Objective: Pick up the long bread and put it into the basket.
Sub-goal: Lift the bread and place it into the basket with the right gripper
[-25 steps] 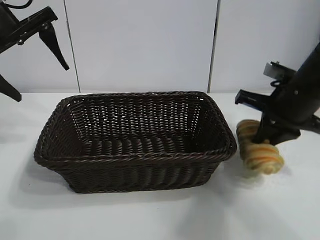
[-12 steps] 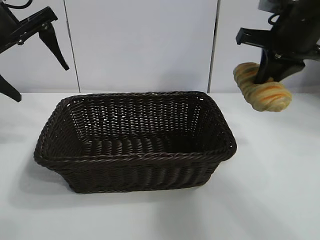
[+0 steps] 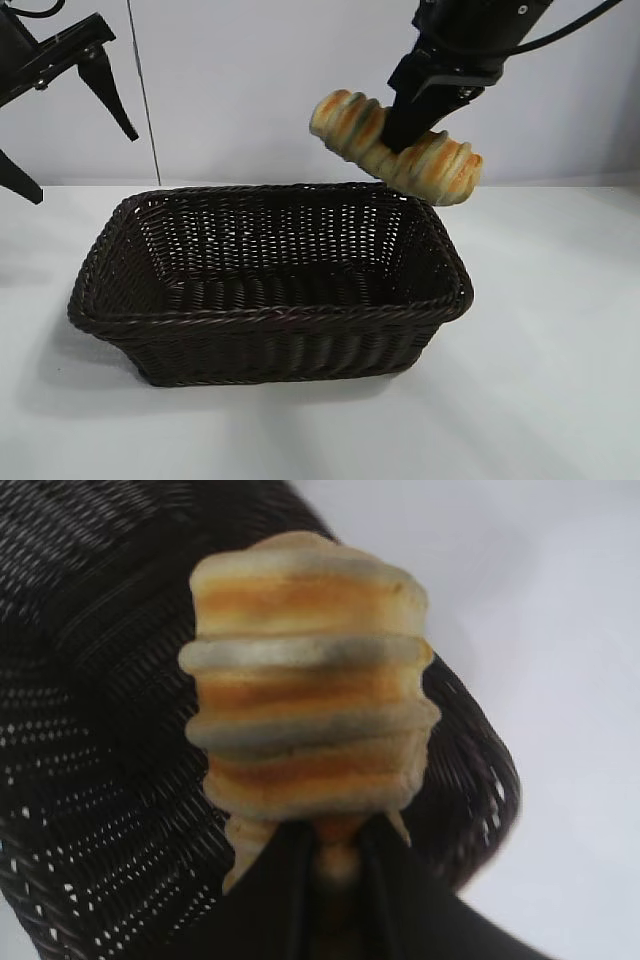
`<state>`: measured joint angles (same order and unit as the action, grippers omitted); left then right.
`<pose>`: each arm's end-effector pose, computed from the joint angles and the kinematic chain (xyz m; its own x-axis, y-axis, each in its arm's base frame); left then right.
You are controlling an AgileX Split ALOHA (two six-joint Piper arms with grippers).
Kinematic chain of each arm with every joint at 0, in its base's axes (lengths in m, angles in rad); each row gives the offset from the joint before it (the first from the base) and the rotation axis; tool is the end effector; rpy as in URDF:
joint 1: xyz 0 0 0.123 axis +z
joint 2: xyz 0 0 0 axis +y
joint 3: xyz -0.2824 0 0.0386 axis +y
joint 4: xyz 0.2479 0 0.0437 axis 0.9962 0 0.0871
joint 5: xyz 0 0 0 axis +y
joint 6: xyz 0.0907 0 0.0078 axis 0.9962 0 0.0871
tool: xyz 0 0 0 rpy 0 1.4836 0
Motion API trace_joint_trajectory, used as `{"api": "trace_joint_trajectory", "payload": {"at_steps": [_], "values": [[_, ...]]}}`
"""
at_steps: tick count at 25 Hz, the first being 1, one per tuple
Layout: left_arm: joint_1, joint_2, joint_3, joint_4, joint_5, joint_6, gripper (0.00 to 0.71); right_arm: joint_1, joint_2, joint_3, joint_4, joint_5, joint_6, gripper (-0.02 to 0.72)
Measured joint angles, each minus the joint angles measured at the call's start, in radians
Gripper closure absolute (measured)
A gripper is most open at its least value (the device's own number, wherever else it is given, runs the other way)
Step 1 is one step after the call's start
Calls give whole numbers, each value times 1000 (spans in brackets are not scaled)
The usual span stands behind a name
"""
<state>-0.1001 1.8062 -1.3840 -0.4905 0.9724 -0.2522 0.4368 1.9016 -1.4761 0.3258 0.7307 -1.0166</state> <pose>0.3685 -0.0727 0.2473 -0.9185 -0.3872 -0.0804 -0.3048 0.8226 -0.4801 0.3694 0.1940 0.2382 -0.2060 -0.8468 -0.4904 -0.9115 0.3484 -0.2187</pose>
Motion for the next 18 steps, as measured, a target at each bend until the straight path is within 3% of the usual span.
{"api": "trace_joint_trajectory", "payload": {"at_steps": [7, 9, 11, 15, 18], "values": [[0, 0, 0, 0, 0, 0, 49, 36, 101, 0, 27, -48, 22, 619], [0, 0, 0, 0, 0, 0, 49, 37, 101, 0, 28, -49, 38, 584], [0, 0, 0, 0, 0, 0, 49, 38, 101, 0, 28, -49, 47, 471], [0, 0, 0, 0, 0, 0, 49, 38, 89, 0, 27, -45, 87, 113], [0, 0, 0, 0, 0, 0, 49, 38, 53, -15, 22, -12, 208, 34]]}}
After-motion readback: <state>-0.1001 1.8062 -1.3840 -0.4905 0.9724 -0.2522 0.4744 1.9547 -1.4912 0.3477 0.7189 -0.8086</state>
